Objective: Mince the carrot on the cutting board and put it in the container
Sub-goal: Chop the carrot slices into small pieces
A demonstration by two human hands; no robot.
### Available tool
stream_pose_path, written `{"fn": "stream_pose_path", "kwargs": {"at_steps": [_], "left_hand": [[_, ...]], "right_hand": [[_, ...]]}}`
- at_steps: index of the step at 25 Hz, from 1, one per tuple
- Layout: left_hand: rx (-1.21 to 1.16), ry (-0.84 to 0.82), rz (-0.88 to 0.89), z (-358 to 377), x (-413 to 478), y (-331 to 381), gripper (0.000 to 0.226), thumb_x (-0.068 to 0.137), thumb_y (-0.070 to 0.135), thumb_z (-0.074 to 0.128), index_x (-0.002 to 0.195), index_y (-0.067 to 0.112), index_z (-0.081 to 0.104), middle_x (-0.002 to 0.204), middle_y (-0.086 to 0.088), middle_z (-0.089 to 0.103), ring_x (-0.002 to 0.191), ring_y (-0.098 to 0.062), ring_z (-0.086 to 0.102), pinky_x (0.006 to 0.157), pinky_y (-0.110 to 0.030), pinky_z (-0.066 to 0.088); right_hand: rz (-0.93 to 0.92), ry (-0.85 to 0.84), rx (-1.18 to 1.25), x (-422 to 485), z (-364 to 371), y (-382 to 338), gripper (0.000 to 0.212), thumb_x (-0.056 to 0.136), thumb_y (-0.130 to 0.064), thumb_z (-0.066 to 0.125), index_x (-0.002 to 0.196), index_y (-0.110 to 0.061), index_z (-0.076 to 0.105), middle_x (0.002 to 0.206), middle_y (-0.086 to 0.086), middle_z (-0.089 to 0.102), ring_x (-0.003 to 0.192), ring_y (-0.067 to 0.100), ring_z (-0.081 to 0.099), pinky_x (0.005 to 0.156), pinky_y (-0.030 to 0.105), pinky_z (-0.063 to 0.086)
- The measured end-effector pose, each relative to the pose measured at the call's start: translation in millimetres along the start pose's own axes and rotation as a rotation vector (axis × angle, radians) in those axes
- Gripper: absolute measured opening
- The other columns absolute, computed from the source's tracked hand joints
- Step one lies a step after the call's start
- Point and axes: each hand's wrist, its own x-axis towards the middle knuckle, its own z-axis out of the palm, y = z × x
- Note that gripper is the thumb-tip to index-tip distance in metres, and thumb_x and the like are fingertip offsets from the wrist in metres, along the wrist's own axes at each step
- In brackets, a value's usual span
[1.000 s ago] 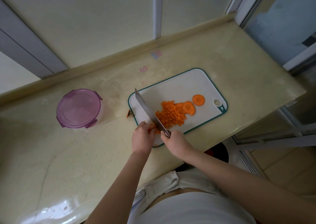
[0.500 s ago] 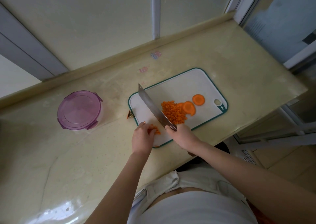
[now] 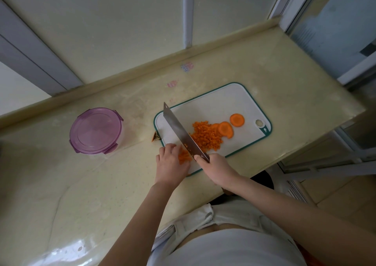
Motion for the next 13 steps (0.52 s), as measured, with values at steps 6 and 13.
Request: {"fn": "stream_pose_path", "kwargs": {"at_steps": [6, 13], "left_hand": [[-0.015, 0.037, -0.005, 9, -4, -3, 0.034, 0.087, 0.027, 0.060, 0.117, 0.011, 0.058, 0.112, -0.007, 0.050, 0.106, -0.025, 0.041, 0.089, -0.031, 0.031], [-0.148, 0.095, -0.049, 8, 6, -5, 0.016, 0.086, 0.016, 0.064, 0.097, 0.005, 0.065, 0.097, -0.012, 0.058, 0.093, -0.030, 0.049, 0.078, -0.038, 0.040]], "right_hand": [[0.048, -0.012, 0.034, -1, 12, 4, 0.043, 0.097, -0.042, 0.046, 0.068, -0.009, 0.046, 0.055, 0.004, 0.041, 0.049, 0.016, 0.040, 0.046, 0.023, 0.029], [0.062, -0.002, 0.049, -3, 16, 1, 0.046, 0.097, -0.041, 0.045, 0.062, -0.011, 0.040, 0.054, 0.002, 0.039, 0.047, 0.017, 0.040, 0.047, 0.026, 0.033]]}}
